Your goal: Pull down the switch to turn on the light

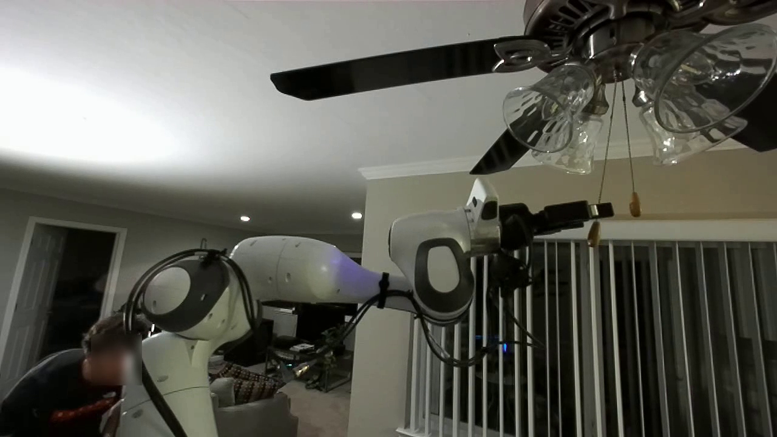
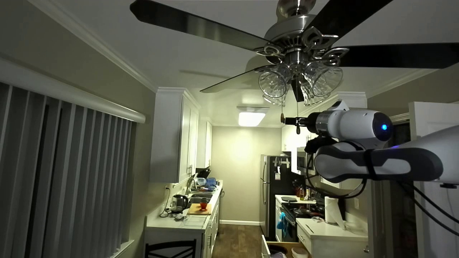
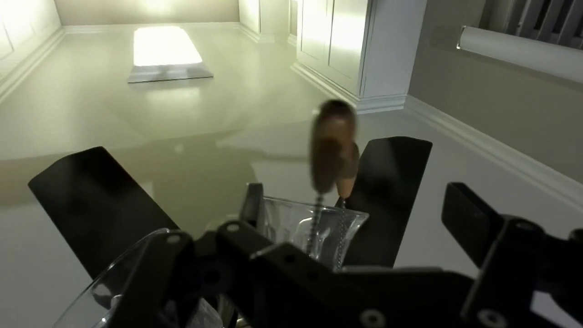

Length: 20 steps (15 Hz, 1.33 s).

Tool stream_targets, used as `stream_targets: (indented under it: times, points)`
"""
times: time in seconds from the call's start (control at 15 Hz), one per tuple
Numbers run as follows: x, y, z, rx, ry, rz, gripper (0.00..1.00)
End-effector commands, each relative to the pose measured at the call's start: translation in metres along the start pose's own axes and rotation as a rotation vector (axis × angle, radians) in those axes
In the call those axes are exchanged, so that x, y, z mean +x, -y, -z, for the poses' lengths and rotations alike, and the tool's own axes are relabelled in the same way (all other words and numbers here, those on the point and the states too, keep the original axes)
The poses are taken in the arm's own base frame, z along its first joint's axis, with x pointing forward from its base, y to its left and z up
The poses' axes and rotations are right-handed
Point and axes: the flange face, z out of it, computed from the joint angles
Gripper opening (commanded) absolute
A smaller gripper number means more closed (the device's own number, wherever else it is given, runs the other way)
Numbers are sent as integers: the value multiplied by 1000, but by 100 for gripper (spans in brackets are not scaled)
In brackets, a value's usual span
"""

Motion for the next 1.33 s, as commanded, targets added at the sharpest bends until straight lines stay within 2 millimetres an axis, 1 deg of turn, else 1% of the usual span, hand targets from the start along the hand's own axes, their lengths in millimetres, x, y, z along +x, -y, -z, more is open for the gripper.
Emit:
stream_targets:
  times: [0.0, 0.13, 0.33, 0.73, 0.8, 0.87, 1.07, 1.2, 1.27]
  points:
    - [-4, -7, -24, -21, 28, 80, 100]
    - [-11, -8, -31, -28, 47, 105, 100]
    - [-15, -10, -37, -36, 65, 124, 100]
    - [-17, -19, -43, -72, 89, 148, 100]
    - [-18, -20, -44, -66, 95, 153, 75]
    - [-19, -20, -45, -65, 103, 157, 74]
    - [-21, -19, -45, -64, 118, 156, 53]
    - [-21, -20, -45, -65, 120, 156, 41]
    - [-20, -20, -45, -67, 120, 155, 33]
